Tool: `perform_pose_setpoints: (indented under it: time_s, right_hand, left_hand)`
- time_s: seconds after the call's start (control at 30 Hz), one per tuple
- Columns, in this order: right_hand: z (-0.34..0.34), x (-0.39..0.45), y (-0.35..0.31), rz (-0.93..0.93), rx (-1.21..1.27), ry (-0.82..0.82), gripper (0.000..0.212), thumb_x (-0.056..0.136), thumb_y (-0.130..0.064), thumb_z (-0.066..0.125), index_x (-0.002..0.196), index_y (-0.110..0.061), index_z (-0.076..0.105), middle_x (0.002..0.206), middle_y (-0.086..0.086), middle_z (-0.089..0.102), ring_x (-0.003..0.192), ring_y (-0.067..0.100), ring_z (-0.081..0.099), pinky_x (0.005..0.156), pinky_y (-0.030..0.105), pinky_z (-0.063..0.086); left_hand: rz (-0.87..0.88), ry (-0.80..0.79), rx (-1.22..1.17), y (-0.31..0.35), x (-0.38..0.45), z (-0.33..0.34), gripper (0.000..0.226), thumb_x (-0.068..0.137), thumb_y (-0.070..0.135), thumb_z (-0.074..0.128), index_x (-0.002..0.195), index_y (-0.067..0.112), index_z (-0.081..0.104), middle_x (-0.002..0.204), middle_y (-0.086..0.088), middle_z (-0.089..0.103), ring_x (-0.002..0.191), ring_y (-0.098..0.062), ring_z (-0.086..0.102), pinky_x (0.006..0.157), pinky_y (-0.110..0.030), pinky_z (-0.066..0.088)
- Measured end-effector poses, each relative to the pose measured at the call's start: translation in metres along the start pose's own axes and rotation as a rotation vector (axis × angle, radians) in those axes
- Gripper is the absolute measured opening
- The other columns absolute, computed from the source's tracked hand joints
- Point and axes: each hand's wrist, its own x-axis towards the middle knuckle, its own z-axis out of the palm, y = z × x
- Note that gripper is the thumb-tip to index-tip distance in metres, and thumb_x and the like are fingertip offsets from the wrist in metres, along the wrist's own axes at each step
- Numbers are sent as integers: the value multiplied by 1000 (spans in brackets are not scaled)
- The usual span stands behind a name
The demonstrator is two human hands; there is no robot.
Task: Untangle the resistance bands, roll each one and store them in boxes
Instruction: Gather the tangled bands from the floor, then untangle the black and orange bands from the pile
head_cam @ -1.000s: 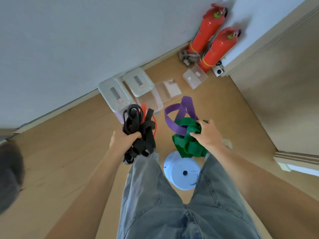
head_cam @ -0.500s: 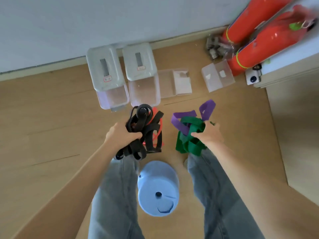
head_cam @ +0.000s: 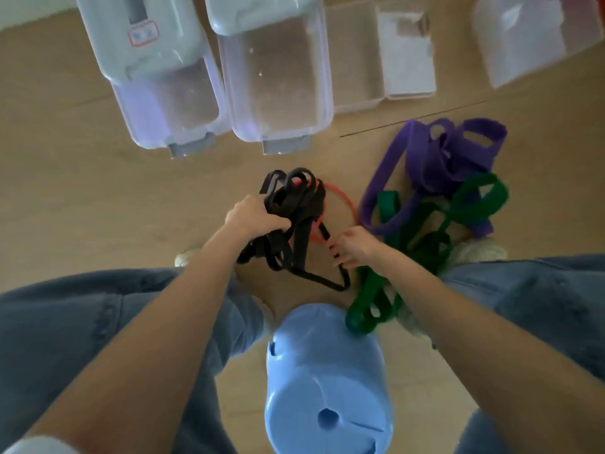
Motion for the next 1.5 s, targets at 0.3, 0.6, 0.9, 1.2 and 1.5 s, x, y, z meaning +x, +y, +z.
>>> perform_pose_setpoints:
  time_s: [0.3,0.6,0.9,1.2,1.5]
  right_hand:
    - [-34,47,-16,-236,144,229,19,88,-1,45,87,-6,63,78,13,63,74,26,60,68,33,52]
    - [-21,11,-38,-260,400,36,32,92,-32,54,109,-6,62,100,12,66,97,27,63,73,32,51]
    - [32,19,-31,-223,376,158,16,91,-24,52,88,-13,63,89,11,67,87,28,63,83,40,52]
    - [30,-35,-11,-442,360,345,16,87,-19,61,73,-13,63,61,2,61,51,13,56,47,18,45]
    - [8,-115,-40,-497,-683,451,48,88,-21,59,130,-1,46,133,16,49,121,28,47,93,32,39]
  left_hand:
    - [36,-385,7,23,59,34,93,61,59,76,138,22,38,136,-3,49,123,-27,48,104,-47,39]
    - [84,-144,-149,1,24,27,53,74,44,73,117,18,56,113,-2,60,101,-23,56,76,-35,49]
    - [166,71,-865,-25,-2,42,8,87,14,58,93,9,61,80,-5,61,67,-16,59,57,-22,46]
    - [186,425,-781,-39,-26,22,23,86,15,51,65,16,59,63,0,65,77,-24,62,83,-39,52]
    - [675,364,-155,3,-141,-33,19,87,14,61,103,4,58,90,-9,62,76,-17,57,85,-35,47]
